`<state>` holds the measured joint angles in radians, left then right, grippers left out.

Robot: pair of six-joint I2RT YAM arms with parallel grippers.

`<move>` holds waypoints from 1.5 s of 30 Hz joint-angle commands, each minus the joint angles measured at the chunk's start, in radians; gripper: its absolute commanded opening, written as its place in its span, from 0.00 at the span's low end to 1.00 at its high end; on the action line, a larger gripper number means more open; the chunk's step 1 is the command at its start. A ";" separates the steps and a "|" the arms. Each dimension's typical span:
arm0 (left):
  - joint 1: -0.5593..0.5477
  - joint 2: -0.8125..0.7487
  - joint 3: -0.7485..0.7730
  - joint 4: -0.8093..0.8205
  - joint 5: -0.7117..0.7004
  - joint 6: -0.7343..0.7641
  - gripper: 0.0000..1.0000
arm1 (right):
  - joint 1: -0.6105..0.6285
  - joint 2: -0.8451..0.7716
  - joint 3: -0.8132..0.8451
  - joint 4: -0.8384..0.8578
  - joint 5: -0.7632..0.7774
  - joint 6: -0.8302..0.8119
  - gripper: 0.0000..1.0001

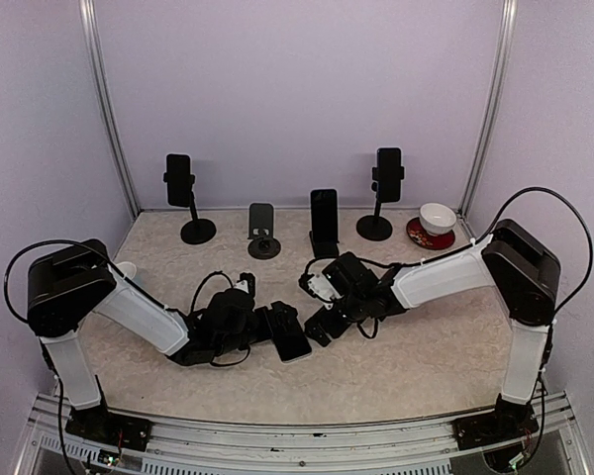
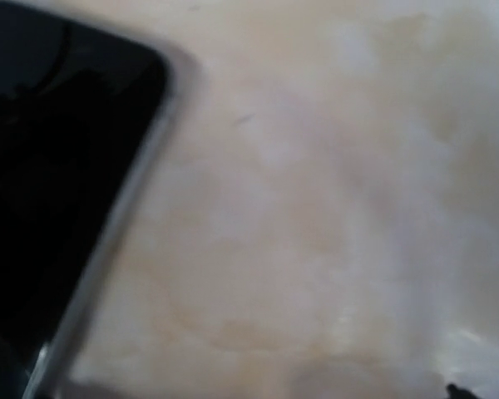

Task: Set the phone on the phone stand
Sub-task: Adjust the phone at the center of the board, then pick up the phone from the center of the board.

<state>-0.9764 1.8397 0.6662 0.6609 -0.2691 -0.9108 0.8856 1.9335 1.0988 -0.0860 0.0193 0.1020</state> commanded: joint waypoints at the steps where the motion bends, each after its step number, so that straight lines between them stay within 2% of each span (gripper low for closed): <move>1: 0.000 0.015 0.026 -0.006 0.024 0.025 0.99 | 0.023 0.014 0.015 -0.023 -0.082 -0.024 1.00; 6: 0.005 -0.010 0.021 -0.053 0.021 0.033 0.99 | 0.051 -0.004 0.002 0.023 -0.151 -0.036 1.00; 17: 0.004 -0.227 -0.029 -0.318 -0.089 0.055 0.99 | 0.080 0.009 0.019 0.032 -0.181 -0.005 1.00; 20: 0.003 -0.255 0.016 -0.418 -0.111 0.082 0.99 | 0.078 -0.027 -0.003 0.046 -0.180 -0.013 1.00; 24: -0.009 -0.206 0.136 -0.578 -0.113 0.125 0.99 | 0.046 -0.079 -0.037 0.055 -0.140 -0.003 1.00; 30: -0.029 -0.075 0.325 -0.773 -0.129 0.154 0.99 | -0.078 -0.180 -0.129 0.115 -0.124 0.128 1.00; 33: -0.030 -0.019 0.397 -0.824 -0.131 0.154 0.99 | -0.119 -0.238 -0.180 0.150 -0.091 0.173 1.00; 40: -0.026 0.108 0.526 -0.924 -0.157 0.148 0.99 | -0.124 -0.311 -0.233 0.197 -0.032 0.197 1.00; 45: -0.016 0.154 0.554 -0.939 -0.152 0.151 0.99 | -0.124 -0.321 -0.241 0.209 -0.051 0.204 1.00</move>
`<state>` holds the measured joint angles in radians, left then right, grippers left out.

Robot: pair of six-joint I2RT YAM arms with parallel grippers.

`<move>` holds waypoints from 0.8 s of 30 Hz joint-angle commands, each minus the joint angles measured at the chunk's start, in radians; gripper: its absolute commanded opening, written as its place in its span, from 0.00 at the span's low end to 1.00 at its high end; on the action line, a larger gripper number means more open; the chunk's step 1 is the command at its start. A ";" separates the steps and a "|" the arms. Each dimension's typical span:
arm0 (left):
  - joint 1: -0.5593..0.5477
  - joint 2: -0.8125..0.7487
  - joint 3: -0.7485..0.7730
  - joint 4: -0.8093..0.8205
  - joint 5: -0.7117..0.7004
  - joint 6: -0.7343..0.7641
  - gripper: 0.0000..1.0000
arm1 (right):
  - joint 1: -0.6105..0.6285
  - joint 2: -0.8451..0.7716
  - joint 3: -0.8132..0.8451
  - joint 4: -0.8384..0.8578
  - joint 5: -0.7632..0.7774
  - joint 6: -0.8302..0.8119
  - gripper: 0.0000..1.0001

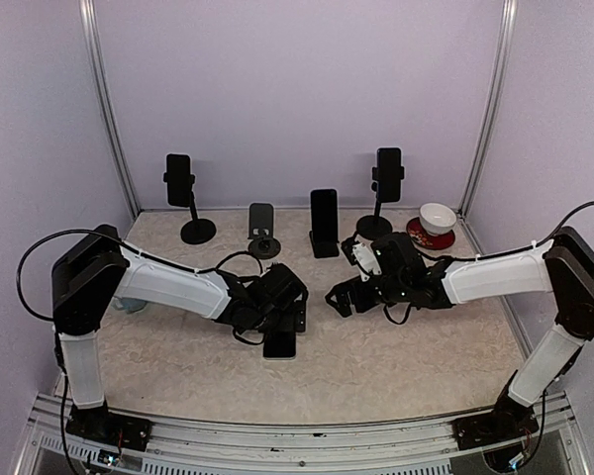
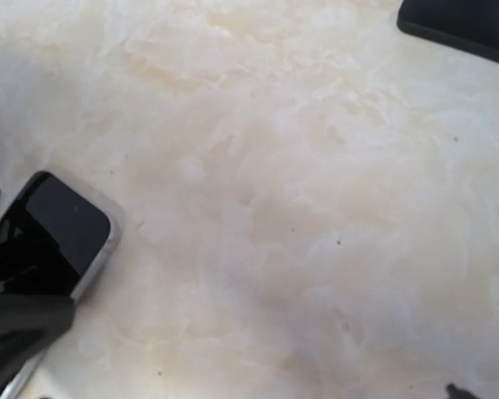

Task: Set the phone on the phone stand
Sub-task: Pick up the phone from the center of the board.

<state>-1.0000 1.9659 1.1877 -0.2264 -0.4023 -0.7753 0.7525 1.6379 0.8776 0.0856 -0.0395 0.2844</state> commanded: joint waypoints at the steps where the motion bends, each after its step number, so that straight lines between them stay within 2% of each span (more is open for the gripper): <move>1: 0.010 0.034 0.035 -0.051 -0.017 0.016 0.99 | 0.009 -0.024 -0.019 0.039 0.005 0.022 1.00; 9: 0.003 0.081 0.079 -0.088 -0.019 0.025 0.99 | 0.008 -0.028 -0.023 0.043 -0.002 0.023 1.00; 24: -0.039 0.141 0.129 -0.217 -0.127 -0.026 0.94 | 0.008 -0.015 -0.021 0.048 -0.009 0.024 1.00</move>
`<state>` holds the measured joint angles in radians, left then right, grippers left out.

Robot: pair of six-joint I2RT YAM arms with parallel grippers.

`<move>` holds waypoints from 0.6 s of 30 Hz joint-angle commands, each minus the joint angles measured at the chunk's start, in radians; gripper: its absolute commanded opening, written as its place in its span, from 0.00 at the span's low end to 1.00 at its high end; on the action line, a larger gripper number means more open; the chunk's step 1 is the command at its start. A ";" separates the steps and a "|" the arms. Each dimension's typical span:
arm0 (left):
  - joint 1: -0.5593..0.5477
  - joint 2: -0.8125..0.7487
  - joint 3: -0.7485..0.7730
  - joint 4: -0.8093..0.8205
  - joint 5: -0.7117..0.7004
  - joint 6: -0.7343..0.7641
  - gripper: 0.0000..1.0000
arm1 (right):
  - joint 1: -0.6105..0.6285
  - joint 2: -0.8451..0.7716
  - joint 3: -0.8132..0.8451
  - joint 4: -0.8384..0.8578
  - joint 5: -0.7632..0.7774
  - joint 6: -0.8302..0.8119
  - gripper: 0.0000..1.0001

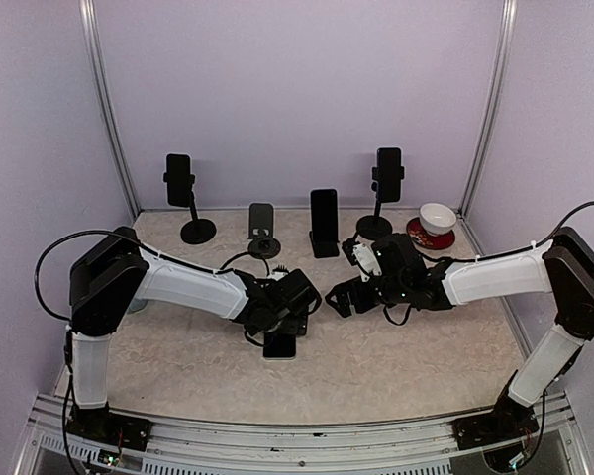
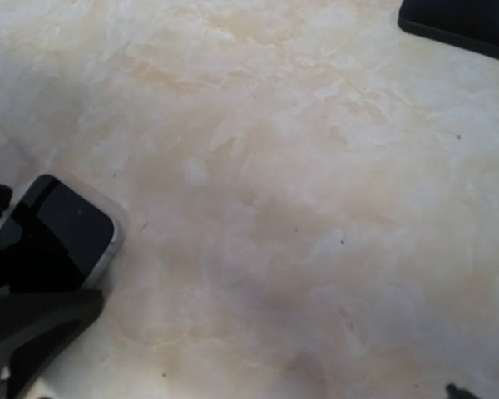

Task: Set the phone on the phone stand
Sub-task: Pick up the phone from the center of the board.

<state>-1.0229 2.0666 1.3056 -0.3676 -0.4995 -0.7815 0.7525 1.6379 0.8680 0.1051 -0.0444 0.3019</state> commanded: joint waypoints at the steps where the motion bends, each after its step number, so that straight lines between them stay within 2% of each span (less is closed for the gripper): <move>1: -0.019 0.041 0.010 -0.075 -0.032 -0.023 0.93 | 0.009 -0.015 -0.011 0.031 -0.004 0.007 1.00; 6: -0.023 0.022 -0.018 -0.059 -0.037 -0.043 0.84 | 0.009 -0.014 -0.012 0.029 -0.004 0.008 1.00; 12: -0.025 -0.029 -0.062 -0.026 -0.055 -0.055 0.67 | 0.008 -0.016 -0.012 0.031 -0.006 0.007 1.00; 18: -0.028 -0.076 -0.079 -0.016 -0.121 -0.052 0.62 | 0.008 -0.019 -0.012 0.029 -0.007 0.005 1.00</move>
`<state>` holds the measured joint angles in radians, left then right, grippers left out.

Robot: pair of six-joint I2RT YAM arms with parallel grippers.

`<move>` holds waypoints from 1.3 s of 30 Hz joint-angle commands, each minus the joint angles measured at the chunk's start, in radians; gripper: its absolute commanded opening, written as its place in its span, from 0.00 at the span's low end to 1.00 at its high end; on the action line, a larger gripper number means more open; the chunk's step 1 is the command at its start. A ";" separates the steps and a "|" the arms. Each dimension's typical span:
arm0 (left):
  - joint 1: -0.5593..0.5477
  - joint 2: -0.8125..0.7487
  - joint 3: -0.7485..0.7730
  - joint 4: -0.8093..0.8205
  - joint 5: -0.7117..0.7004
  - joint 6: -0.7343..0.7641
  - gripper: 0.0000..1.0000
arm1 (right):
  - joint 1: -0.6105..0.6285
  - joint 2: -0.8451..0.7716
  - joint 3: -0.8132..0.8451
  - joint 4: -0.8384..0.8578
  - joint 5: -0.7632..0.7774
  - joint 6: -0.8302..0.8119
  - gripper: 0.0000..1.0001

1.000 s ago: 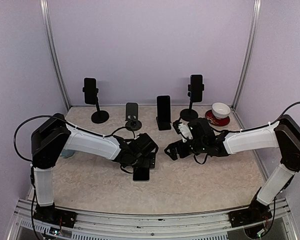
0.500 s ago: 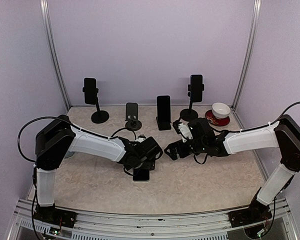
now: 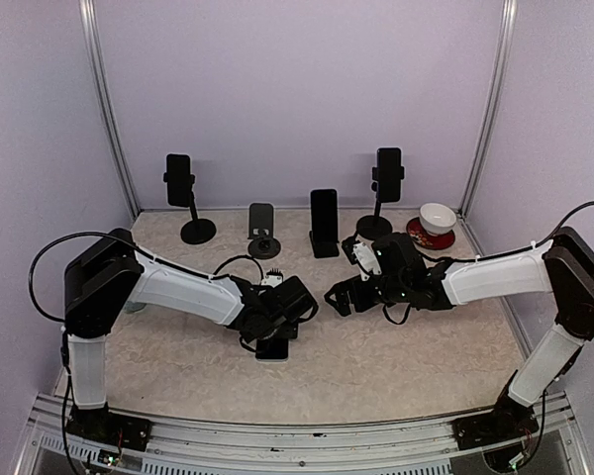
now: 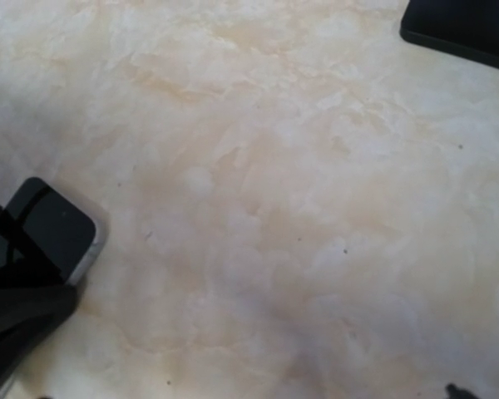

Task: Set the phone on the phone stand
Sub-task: Pick up the phone from the center of the board.

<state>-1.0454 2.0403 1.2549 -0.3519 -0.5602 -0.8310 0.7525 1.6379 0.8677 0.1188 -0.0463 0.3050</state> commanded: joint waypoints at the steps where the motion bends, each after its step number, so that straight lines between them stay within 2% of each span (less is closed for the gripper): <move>1: -0.006 -0.063 -0.034 -0.022 -0.071 0.003 0.61 | 0.008 -0.019 -0.012 0.015 -0.006 0.002 1.00; 5: -0.007 -0.146 -0.087 0.052 -0.096 0.025 0.56 | 0.008 -0.018 -0.011 0.017 -0.012 -0.001 1.00; 16: -0.031 -0.397 -0.334 0.388 -0.105 0.092 0.47 | 0.009 -0.018 -0.020 0.048 -0.062 -0.014 1.00; 22: -0.047 -0.510 -0.445 0.527 -0.124 0.110 0.43 | 0.011 -0.045 -0.058 0.153 -0.203 -0.026 1.00; 28: -0.079 -0.625 -0.538 0.645 -0.213 0.101 0.42 | 0.043 -0.093 -0.114 0.275 -0.301 -0.048 1.00; 33: -0.141 -0.641 -0.538 0.678 -0.332 0.100 0.42 | 0.106 -0.096 -0.118 0.332 -0.352 -0.079 1.00; 39: -0.222 -0.555 -0.463 0.671 -0.478 0.089 0.43 | 0.157 -0.081 -0.115 0.388 -0.420 -0.073 0.97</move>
<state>-1.2247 1.4364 0.7189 0.2668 -0.8921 -0.7357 0.8833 1.5627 0.7563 0.4271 -0.3954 0.2432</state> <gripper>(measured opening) 0.725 0.984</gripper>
